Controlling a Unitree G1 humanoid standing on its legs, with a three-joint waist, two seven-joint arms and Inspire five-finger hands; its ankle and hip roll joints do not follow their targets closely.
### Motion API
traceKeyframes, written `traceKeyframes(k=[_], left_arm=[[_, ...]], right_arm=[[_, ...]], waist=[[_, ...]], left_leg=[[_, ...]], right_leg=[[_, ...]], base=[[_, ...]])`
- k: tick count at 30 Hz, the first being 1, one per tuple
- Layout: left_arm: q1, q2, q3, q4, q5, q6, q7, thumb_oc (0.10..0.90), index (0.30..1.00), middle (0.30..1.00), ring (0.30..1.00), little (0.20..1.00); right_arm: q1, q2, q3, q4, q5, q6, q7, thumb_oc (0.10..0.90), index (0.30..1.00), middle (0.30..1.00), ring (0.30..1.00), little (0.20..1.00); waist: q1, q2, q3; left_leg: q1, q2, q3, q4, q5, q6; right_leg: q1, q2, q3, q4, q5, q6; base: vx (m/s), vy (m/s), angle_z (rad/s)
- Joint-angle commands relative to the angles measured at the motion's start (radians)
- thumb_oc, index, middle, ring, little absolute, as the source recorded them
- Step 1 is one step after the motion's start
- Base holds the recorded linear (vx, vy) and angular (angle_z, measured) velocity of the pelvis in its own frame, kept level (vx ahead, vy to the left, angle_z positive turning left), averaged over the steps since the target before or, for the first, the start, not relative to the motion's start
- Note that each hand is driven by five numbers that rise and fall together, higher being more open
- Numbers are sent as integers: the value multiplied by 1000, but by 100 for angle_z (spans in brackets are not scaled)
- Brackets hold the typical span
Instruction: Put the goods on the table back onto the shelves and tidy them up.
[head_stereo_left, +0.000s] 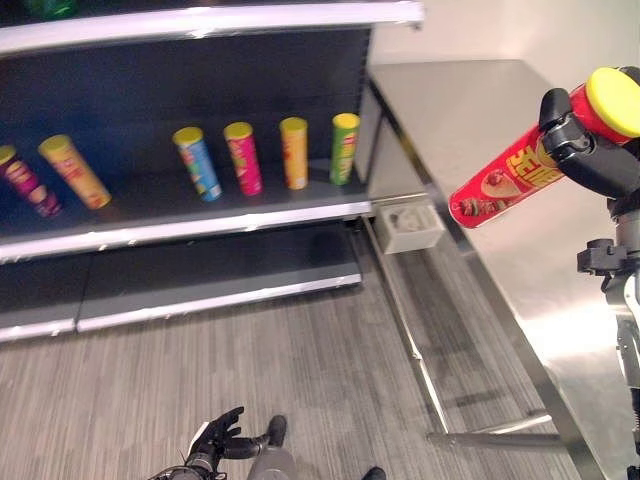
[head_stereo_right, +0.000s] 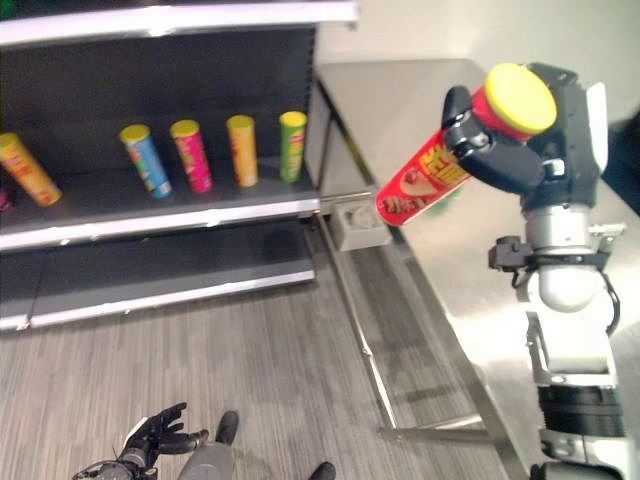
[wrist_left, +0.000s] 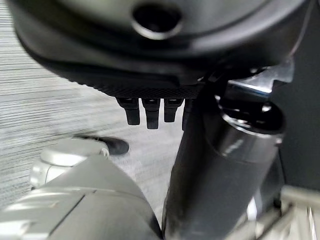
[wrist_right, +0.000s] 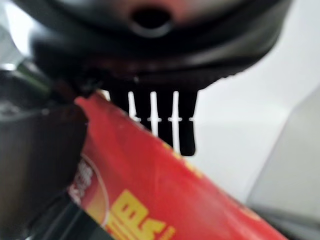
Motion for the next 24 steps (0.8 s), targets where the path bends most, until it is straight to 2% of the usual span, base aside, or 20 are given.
traceKeyframes(k=[1, 2, 4, 5, 6, 7, 8, 9, 10, 11, 13, 14, 15, 16, 17, 19, 23, 24], left_arm=[[-23, 87, -53, -28, 48, -37, 10, 800, 900, 900, 900, 900], [-22, 86, -56, -24, 57, -37, 9, 800, 900, 900, 900, 900], [-25, 85, -71, -24, 79, -36, 3, 800, 900, 900, 900, 900], [-25, 85, -71, -24, 79, -36, 3, 800, 900, 900, 900, 900], [-33, 99, -87, -35, 117, -37, -5, 800, 900, 900, 900, 900], [-30, 119, -88, -37, 140, -42, -1, 800, 900, 900, 900, 900], [-29, 119, -86, -38, 141, -41, -1, 800, 900, 900, 900, 900], [-23, 128, -77, -37, 144, -39, -2, 800, 900, 900, 900, 900], [-23, 145, -58, -30, 155, -31, 4, 800, 900, 900, 900, 900], [-24, 148, -50, -25, 150, -29, 10, 800, 900, 900, 900, 900], [-20, 145, -30, -13, 133, -24, 11, 800, 900, 900, 900, 900], [-14, 135, -23, 3, 133, -12, 12, 800, 900, 900, 900, 900], [-20, 132, -22, 8, 136, -10, 17, 800, 900, 900, 900, 900], [-21, 132, -22, 8, 136, -10, 18, 800, 900, 900, 900, 900], [-28, 124, -29, 2, 143, -16, 19, 800, 900, 900, 900, 900], [-12, 101, -29, -10, 137, -18, 20, 800, 900, 900, 900, 900], [13, 80, -20, -33, 129, -17, 11, 800, 900, 900, 900, 900], [15, 76, -27, -58, 123, -19, 5, 800, 900, 900, 900, 900]], right_arm=[[-64, -61, -93, -122, -50, -77, -66, 400, 300, 300, 300, 300], [-54, -58, -97, -127, -62, -72, -65, 400, 300, 300, 300, 300], [-27, -39, -111, -142, -96, -59, -72, 400, 300, 300, 300, 300], [-26, -38, -112, -143, -96, -59, -72, 400, 300, 300, 300, 300], [4, -17, -123, -148, -128, -36, -62, 400, 300, 300, 300, 300], [0, 5, -100, -151, -147, -26, -63, 400, 300, 300, 300, 300], [-1, 6, -97, -150, -148, -26, -64, 400, 300, 300, 300, 300], [-6, 11, -77, -144, -160, -20, -62, 400, 300, 300, 300, 300], [6, 18, -61, -142, -175, -9, -53, 400, 300, 300, 300, 300], [13, 19, -58, -147, -178, -8, -46, 400, 300, 300, 300, 300], [12, 12, -52, -151, -176, -14, -43, 400, 300, 300, 300, 300], [21, 28, -39, -158, -174, -20, -36, 400, 300, 300, 300, 300], [29, 35, -29, -158, -177, -24, -33, 400, 300, 300, 300, 300], [28, 35, -29, -157, -177, -24, -33, 400, 300, 300, 300, 300], [40, 40, -13, -161, -180, -24, -19, 400, 300, 300, 300, 300], [30, 56, 12, -167, -182, -24, -11, 400, 300, 300, 300, 300], [44, 60, 32, -168, -201, -20, 3, 400, 300, 300, 300, 300], [47, 65, 37, -180, -208, -22, 11, 400, 300, 300, 300, 300]], waist=[[-42, -11, -83], [-47, 1, -95], [-50, 21, -123], [-50, 20, -123], [-51, 25, -129], [-47, 16, -125], [-47, 11, -125], [-44, 15, -128], [-53, 12, -115], [-61, 14, -109], [-72, 25, -95], [-80, 22, -74], [-86, 16, -65], [-88, 16, -67], [-97, -1, -59], [-90, -6, -59], [-90, -6, -65], [-85, -11, -43]], left_leg=[[52, 83, 45, -47, 19, -58], [60, 76, 55, -72, 22, -60], [63, 36, 52, -96, 1, -62], [63, 35, 52, -96, 1, -62], [59, -34, 44, -92, -34, -39], [60, -109, 48, -82, -69, 1], [59, -114, 51, -80, -69, 5], [79, -130, 54, -89, -95, 15], [80, -175, 65, -97, -82, 48], [85, -188, 59, -100, -80, 58], [95, -206, 40, -105, -71, 75], [110, -232, 14, -108, -67, 88], [114, -244, 4, -109, -68, 91], [109, -245, 3, -110, -63, 92], [116, -279, -36, -105, -75, 102], [115, -295, -54, -107, -69, 102], [111, -293, -63, -64, -93, 102], [65, -301, -53, 54, -123, 83]], right_leg=[[25, -89, 85, 6, -41, 117], [23, -105, 81, 6, -31, 126], [21, -175, 56, 6, 7, 151], [21, -176, 55, 6, 7, 152], [25, -259, 30, 28, 67, 169], [7, -348, 12, 73, 149, 190], [4, -354, 15, 75, 150, 192], [0, -367, 30, 98, 147, 196], [-36, -357, 63, 171, 120, 158], [-62, -315, 123, 199, 94, 144], [-103, -184, 210, 220, -20, 100], [-158, -30, 260, 212, -81, 65], [-176, 14, 290, 199, -83, 58], [-178, 14, 288, 194, -77, 57], [-172, 75, 386, 125, -75, 46], [-153, 86, 411, 86, -41, 38], [-106, 88, 383, 21, -21, 43], [-85, 73, 365, 10, -25, 37]], base=[[12, 415, 34], [40, 470, 43], [52, 436, 58], [74, 542, 54], [54, 678, 94], [52, 687, 102], [64, 440, 81], [22, 403, 27], [36, 483, 9], [-17, 481, 33], [68, 251, 50], [105, 151, 42], [73, 104, 39], [108, 37, 49], [105, 29, 73], [119, -27, 75], [104, -65, 23], [-3, -39, 21]])
